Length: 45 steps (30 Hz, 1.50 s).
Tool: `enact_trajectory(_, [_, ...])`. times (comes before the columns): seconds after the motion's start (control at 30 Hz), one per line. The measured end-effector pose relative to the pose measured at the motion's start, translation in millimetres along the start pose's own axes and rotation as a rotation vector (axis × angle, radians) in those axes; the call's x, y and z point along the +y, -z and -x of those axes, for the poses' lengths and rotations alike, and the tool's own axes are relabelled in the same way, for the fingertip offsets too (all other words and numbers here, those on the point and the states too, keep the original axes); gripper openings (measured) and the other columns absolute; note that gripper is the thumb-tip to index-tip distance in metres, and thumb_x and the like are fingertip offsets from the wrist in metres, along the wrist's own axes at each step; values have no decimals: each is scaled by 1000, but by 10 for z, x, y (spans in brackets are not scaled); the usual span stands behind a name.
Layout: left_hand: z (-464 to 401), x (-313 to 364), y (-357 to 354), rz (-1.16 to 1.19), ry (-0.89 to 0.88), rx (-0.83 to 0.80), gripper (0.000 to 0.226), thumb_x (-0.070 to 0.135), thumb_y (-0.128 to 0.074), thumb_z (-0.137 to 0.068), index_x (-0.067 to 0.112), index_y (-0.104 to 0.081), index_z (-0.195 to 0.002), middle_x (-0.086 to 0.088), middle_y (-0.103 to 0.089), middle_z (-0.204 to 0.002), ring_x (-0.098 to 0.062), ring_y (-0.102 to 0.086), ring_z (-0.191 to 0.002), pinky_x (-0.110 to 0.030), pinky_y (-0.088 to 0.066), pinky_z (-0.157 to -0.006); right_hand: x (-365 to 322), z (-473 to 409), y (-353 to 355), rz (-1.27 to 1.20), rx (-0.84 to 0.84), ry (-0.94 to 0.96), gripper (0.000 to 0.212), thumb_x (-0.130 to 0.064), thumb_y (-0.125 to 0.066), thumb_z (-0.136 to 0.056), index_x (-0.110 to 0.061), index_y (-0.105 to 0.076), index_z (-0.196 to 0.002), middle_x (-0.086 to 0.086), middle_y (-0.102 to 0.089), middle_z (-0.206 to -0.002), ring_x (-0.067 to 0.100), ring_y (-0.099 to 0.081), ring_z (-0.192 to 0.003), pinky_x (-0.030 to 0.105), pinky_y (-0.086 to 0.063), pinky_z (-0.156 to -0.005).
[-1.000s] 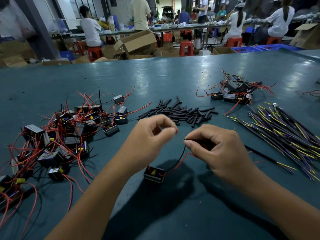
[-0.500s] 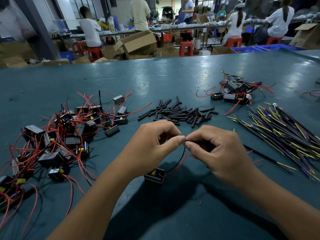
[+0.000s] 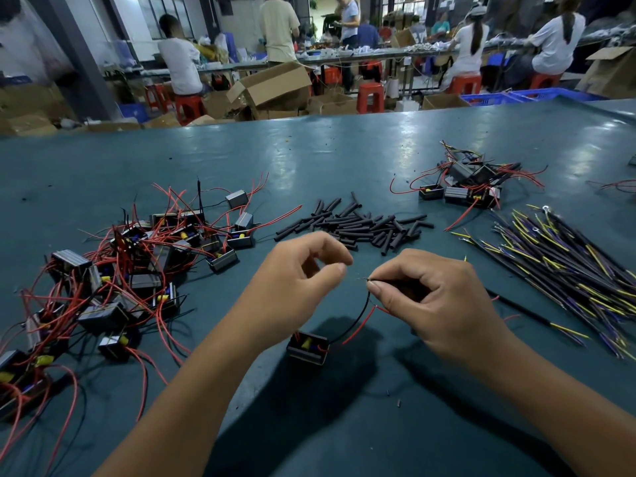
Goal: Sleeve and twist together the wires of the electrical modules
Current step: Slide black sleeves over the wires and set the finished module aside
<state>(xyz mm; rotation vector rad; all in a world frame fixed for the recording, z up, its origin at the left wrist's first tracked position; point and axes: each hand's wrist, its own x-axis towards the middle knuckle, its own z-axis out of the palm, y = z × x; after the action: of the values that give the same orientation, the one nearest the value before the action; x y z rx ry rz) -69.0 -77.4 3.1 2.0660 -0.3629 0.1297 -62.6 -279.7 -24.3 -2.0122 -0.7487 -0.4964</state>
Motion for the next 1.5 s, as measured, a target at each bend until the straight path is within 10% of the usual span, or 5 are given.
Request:
enact_trajectory(0.13, [6,-56,97,-262,-348,-62,14,12,-78,-86,20,-74,-97,8,-61,-96,-13,-47,-73,-15,-37,-67,-11,2,-9,-6,-1,-1,6,-12,-75,-85,-18,-74,-81,-14,-62,-72,3,-59,-67,8,-37,-64])
enact_trajectory(0.37, [-44,-107,33,-325,-455,25,13,26,-70,-90,14,-75,-88,6,-62,-85,-17,-52,-68,-30,-43,-61,-13,1,-24,-2,-12,0,8,-10,-76,-85,-18,-74,-83,-10,-63,-71,9,-58,-65,11,-38,-61])
enact_trajectory(0.67, [-4,-73,-57,525,385,-249,29,21,-65,-94,18,-71,-65,4,-51,-63,-6,-34,-47,-17,-24,-46,-17,15,-54,-17,-26,16,3,-16,-72,-84,-18,-75,-83,-11,-64,-70,9,-59,-65,13,-39,-60])
enact_trajectory(0.93, [-26,-105,114,-245,-391,-39,18,11,-77,-86,25,-74,-98,10,-63,-95,-6,-56,-83,-16,-39,-70,25,7,-33,-71,-4,-60,5,-21,-71,-84,-20,-73,-80,-14,-64,-75,3,-60,-67,8,-38,-62])
enact_trajectory(1.5, [-49,-106,56,-540,-583,101,12,28,-74,-87,17,-77,-90,2,-65,-91,-22,-61,-86,-49,-48,-74,11,15,-39,-90,-14,-67,6,-23,-71,-85,-25,-72,-79,-13,-64,-73,6,-60,-65,10,-39,-60])
